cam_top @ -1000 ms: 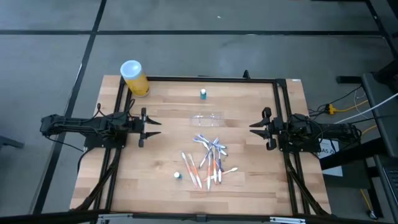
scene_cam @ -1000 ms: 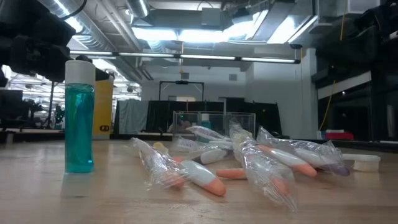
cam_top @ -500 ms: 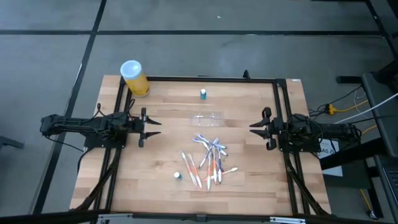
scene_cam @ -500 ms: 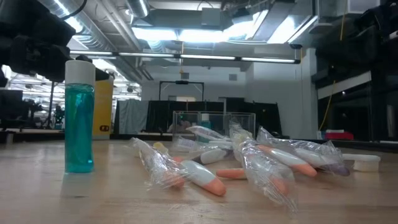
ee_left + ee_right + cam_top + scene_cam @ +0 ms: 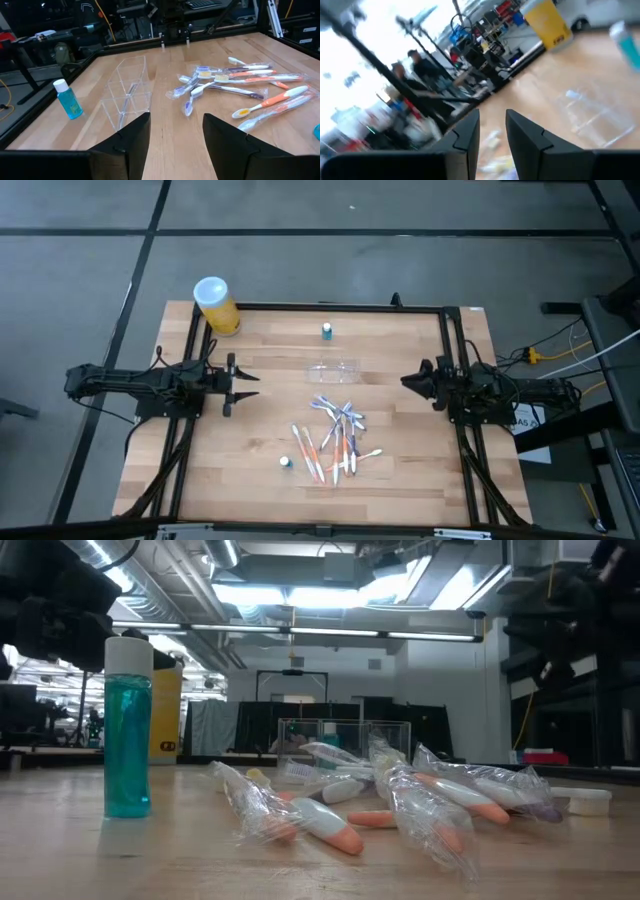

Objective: Pick & Place toothbrushing station
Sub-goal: Put the mouthwash into the transparent organizer

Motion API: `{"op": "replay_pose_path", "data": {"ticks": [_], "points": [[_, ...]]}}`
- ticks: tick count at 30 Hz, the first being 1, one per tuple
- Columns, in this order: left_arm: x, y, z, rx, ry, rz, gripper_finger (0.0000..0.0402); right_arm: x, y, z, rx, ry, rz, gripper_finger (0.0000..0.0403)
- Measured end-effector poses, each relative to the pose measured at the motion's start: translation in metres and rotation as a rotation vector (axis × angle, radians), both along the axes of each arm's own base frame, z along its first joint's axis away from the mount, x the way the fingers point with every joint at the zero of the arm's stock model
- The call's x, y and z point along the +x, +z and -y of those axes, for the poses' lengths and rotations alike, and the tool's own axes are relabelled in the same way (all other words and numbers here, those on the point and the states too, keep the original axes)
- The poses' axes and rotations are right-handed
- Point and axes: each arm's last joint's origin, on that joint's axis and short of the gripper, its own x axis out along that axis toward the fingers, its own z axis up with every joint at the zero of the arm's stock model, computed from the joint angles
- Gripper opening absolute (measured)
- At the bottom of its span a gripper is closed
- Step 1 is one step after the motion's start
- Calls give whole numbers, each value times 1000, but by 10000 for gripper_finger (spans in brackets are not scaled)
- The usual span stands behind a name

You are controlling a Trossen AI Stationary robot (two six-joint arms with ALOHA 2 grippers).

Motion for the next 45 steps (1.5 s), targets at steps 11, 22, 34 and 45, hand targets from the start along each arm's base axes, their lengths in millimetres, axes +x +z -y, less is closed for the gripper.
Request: {"op": "replay_pose_path", "data": {"ticks": [11,22,34,45], "points": [[1,5,1,-287,7,67,178,-13,43,1,30,-43,464,98],[-1,38,-5,-996,160,525,178,-25,63,1,-7,-128,701,98],[-48,106,-1,-587,-181,1281,178,-33,88,-1,-58,-76,895,98],[-29,162,-4,-379,88,1020,178,-28,204,-5,-328,21,556,98]]}}
